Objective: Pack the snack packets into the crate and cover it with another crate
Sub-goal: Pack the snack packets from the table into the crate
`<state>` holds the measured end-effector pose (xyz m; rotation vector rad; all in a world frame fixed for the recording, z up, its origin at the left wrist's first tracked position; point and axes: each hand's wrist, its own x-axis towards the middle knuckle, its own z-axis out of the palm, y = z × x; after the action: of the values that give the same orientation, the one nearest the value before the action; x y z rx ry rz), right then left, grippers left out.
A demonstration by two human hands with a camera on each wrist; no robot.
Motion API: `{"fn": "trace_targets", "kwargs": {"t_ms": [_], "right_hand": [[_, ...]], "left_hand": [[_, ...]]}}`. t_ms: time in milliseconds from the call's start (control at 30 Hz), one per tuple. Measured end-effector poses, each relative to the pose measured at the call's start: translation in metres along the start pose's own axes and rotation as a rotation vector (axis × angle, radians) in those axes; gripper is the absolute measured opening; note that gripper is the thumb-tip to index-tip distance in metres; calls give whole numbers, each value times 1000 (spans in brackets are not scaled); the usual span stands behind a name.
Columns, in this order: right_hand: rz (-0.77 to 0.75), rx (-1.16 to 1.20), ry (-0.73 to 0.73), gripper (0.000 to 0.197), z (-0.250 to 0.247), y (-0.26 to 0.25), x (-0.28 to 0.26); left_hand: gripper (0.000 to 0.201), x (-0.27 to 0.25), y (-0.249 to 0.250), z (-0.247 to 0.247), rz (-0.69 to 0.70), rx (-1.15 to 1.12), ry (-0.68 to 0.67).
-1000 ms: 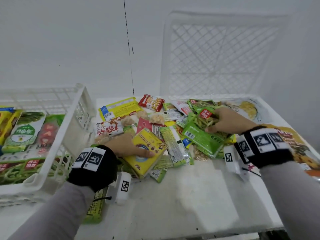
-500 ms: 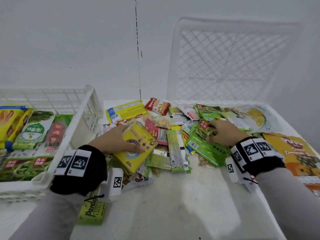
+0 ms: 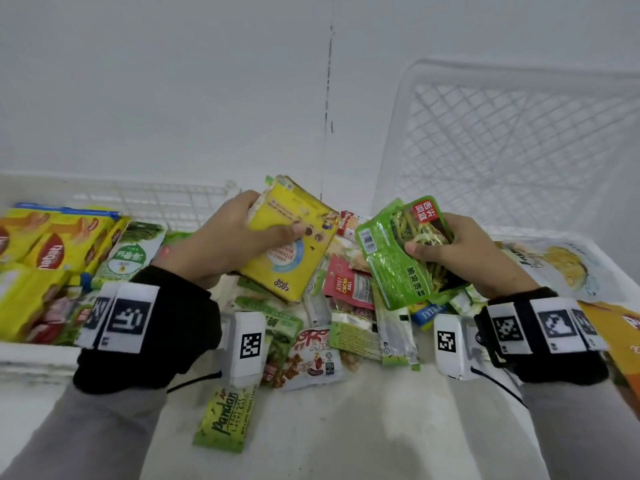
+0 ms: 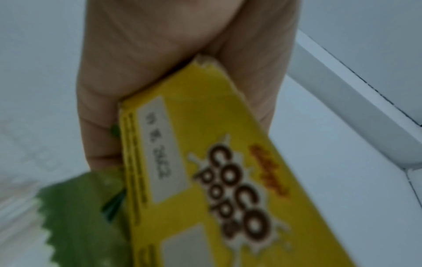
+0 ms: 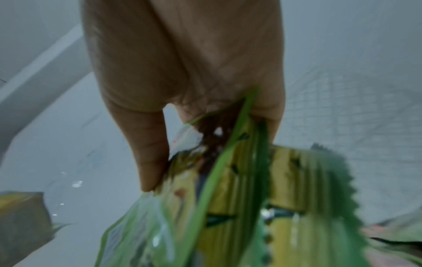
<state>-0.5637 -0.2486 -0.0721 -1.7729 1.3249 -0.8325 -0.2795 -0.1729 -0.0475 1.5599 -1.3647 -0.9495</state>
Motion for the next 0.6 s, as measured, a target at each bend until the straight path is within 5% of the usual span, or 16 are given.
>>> {"fn": "trace_targets", "kwargs": {"t_ms": [300, 600], "right_hand": [[-98, 102, 98, 15, 70, -77, 31], [-188, 1, 43, 10, 166, -169, 53]], "left_hand": [[39, -12, -2, -83, 4, -25, 131], [52, -9, -35, -199, -112, 154, 116]]}}
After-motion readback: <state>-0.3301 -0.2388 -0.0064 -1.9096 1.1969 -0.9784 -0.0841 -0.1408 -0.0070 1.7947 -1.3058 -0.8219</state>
